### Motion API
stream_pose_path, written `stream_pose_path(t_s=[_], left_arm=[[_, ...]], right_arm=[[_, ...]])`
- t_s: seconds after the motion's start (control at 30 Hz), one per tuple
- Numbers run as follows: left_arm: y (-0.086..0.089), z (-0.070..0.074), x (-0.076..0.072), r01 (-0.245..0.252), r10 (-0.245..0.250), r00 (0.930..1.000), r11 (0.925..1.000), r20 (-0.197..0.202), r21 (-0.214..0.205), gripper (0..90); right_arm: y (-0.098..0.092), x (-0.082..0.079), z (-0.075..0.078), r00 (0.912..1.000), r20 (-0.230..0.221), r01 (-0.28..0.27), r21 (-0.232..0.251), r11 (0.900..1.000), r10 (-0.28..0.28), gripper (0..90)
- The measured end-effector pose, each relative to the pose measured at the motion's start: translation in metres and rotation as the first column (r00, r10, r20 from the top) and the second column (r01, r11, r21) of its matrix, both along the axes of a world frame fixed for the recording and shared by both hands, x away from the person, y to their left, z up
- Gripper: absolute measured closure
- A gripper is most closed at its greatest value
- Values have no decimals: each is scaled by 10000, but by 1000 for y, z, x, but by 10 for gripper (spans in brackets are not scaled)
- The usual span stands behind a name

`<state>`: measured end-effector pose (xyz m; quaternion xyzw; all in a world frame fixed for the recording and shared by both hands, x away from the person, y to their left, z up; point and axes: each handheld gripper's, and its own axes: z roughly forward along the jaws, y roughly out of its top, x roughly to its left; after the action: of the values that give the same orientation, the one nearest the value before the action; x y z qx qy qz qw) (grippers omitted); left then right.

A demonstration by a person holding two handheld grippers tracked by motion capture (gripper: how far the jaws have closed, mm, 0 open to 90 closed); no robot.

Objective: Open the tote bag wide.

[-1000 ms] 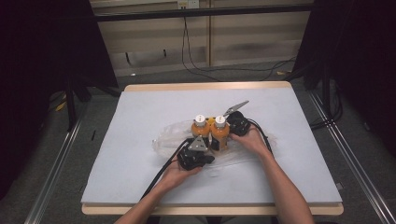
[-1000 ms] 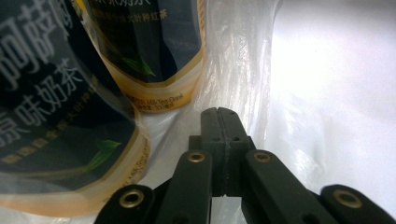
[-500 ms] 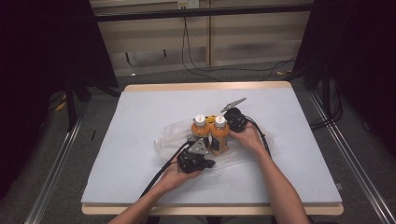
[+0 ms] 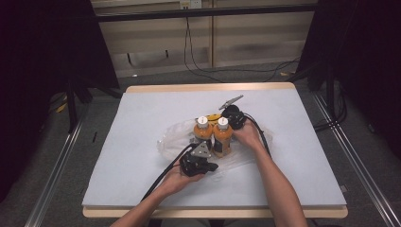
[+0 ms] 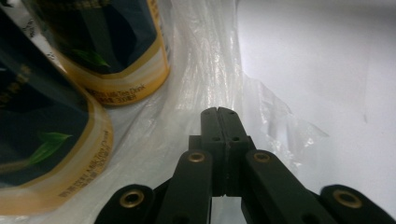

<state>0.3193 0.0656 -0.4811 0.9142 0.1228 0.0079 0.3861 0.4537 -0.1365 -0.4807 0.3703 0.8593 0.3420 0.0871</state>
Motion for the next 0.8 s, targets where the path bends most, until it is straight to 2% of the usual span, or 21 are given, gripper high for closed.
stream_pose_path(t_s=[0.07, 0.27, 0.37, 0.53, 0.57, 0.6, 0.63, 0.7, 0.8], left_arm=[[-1, -1, -1, 135, -134, 9999, 9998, 50, -144, 900], [0, -1, -1, 231, -232, 9997, 9997, -56, -100, 900], [-1, -1, -1, 279, -280, 9996, 9995, -68, -173, 900], [-1, 0, -4, 343, -344, 9993, 9994, -147, -55, 900], [-1, -1, -5, 408, -411, 9990, 9990, -167, -181, 900], [-2, 0, -5, 462, -463, 9988, 9989, -142, -49, 900], [-2, -1, -6, 473, -476, 9987, 9988, -174, -147, 900], [-2, 0, -7, 497, -500, 9985, 9987, -227, -141, 900], [-2, 0, -8, 506, -509, 9983, 9987, -299, -110, 900]], right_arm=[[1, 4, 0, 10000, -15, 90, -27, 10000, -90, 900], [-1, 10, -2, 9989, -220, 429, 407, 9983, -420, 900], [-1, 13, -3, 9984, -103, 552, 470, 9974, -547, 900], [2, 19, -1, 9973, -165, 713, 232, 9972, -709, 900], [4, 21, -1, 9962, -178, 853, 105, 9963, -851, 900], [5, 23, -1, 9965, -129, 829, 87, 9965, -828, 900], [6, 24, -1, 9957, -186, 911, 78, 9958, -909, 900], [6, 27, -1, 9952, -217, 962, 223, 9951, -958, 900], [6, 30, -1, 9935, -255, 1111, 188, 9936, -1107, 900]])
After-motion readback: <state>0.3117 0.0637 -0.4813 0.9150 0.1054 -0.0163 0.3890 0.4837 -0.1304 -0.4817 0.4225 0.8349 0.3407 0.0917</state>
